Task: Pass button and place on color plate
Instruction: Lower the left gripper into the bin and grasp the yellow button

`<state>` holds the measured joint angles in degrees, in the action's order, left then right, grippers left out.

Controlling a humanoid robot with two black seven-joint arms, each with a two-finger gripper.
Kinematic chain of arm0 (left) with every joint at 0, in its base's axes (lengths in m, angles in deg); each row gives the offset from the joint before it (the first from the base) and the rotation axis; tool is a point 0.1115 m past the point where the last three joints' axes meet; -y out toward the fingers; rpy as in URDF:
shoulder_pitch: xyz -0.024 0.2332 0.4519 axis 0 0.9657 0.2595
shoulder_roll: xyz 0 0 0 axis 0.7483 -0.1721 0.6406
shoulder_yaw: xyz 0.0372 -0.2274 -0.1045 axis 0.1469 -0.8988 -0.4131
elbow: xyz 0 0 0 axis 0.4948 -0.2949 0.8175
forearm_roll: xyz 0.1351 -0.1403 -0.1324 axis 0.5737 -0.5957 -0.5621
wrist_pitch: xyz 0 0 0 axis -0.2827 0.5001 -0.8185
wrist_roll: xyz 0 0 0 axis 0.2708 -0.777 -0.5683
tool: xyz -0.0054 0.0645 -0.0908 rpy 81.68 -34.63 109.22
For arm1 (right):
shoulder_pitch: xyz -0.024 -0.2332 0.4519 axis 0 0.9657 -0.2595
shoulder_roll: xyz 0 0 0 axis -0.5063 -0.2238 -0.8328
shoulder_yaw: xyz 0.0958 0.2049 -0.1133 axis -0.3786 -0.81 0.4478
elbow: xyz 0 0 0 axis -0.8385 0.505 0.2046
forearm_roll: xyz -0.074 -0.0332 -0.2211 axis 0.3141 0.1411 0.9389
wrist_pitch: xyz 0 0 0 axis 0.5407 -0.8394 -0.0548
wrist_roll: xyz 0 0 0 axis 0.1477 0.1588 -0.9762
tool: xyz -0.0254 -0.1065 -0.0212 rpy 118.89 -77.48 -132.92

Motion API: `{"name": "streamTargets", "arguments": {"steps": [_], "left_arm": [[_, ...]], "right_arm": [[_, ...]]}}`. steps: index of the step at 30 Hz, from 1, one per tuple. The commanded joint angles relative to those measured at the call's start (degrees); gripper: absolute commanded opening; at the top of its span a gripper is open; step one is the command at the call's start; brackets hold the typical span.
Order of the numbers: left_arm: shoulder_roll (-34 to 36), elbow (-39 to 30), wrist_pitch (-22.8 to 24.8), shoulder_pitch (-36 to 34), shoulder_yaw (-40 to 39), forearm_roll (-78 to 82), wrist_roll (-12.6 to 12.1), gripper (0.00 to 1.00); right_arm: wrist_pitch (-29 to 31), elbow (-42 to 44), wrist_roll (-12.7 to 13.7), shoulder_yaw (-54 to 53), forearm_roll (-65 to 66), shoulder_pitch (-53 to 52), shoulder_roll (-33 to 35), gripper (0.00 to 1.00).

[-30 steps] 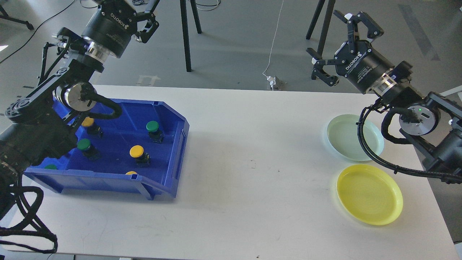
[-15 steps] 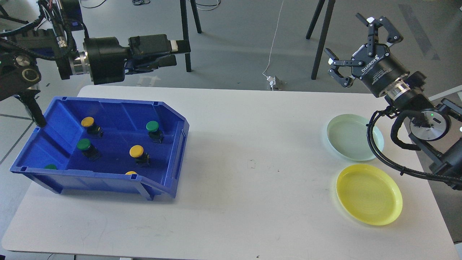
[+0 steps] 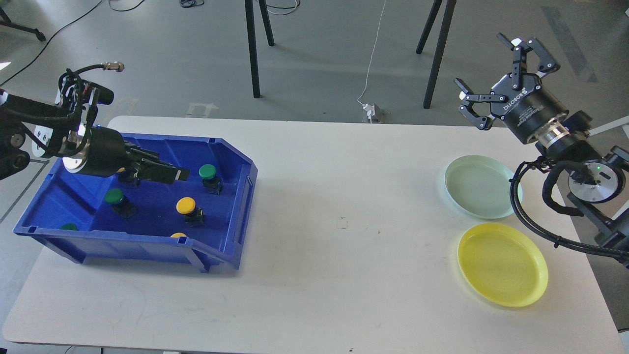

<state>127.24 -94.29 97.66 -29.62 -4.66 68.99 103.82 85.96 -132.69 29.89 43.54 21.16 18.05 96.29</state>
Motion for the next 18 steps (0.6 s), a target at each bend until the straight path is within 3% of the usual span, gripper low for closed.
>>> {"name": "streamTargets", "arguments": {"steps": [1,18], "left_arm": [[-4.50,3.55,0.00,2.53,0.01,0.00,0.00,0.99],[-11.36,13.83,0.00,7.54,-0.16,-0.35,0.00,0.99]], "right_arm": [[0.00,0.13,0.01,0.02,0.00,0.22,0.01,0.99],[0.00,0.13,0.01,0.02,0.00,1.45,0.01,0.99]]}}
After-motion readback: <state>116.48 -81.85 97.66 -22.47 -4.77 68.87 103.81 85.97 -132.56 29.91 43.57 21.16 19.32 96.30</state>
